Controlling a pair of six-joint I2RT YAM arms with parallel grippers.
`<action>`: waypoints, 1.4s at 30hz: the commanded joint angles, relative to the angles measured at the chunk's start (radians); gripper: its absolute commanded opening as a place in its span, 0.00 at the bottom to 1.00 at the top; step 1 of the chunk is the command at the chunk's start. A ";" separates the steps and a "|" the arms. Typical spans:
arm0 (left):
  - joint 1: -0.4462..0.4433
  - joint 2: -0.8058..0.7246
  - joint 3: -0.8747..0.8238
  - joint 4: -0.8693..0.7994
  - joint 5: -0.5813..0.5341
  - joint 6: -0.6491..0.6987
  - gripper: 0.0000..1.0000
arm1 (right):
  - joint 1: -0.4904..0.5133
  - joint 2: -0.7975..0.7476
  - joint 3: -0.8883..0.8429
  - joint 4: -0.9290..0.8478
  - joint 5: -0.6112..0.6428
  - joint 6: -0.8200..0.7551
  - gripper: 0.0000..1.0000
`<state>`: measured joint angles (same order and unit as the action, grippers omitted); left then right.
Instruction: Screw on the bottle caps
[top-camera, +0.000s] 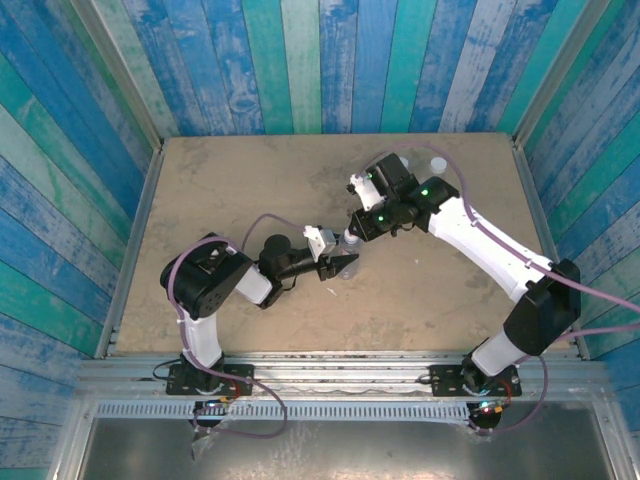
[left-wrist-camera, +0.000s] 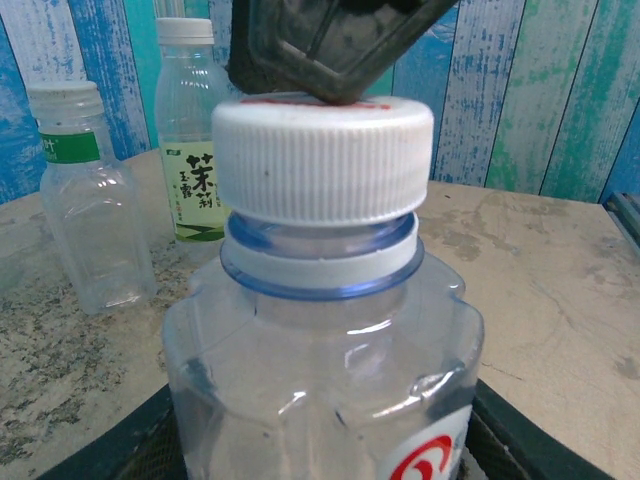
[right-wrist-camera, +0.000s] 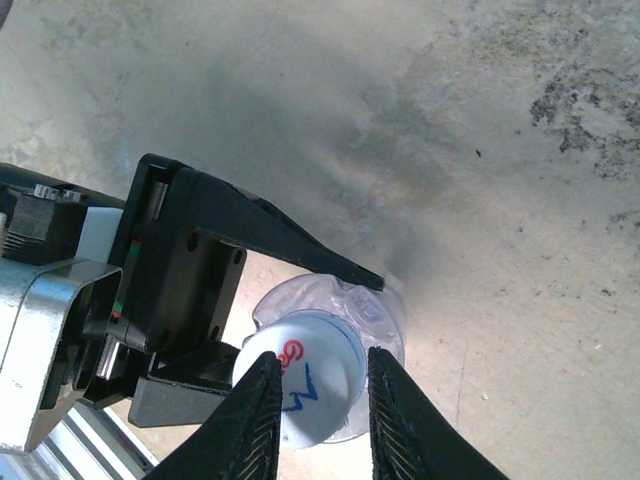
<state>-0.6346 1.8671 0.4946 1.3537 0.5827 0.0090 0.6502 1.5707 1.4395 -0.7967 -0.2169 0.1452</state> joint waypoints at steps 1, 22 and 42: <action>0.005 0.050 -0.004 -0.049 0.001 -0.006 0.56 | -0.008 0.030 -0.043 -0.043 -0.017 -0.012 0.25; 0.009 0.059 0.024 -0.087 -0.001 -0.034 0.53 | -0.106 -0.195 -0.241 0.137 -0.204 0.017 0.33; 0.009 0.040 0.016 -0.090 -0.011 -0.041 0.51 | -0.133 -0.121 -0.252 0.178 -0.343 0.007 0.20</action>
<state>-0.6300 1.8885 0.5220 1.3487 0.5953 -0.0261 0.5110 1.4929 1.2446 -0.5858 -0.5064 0.1459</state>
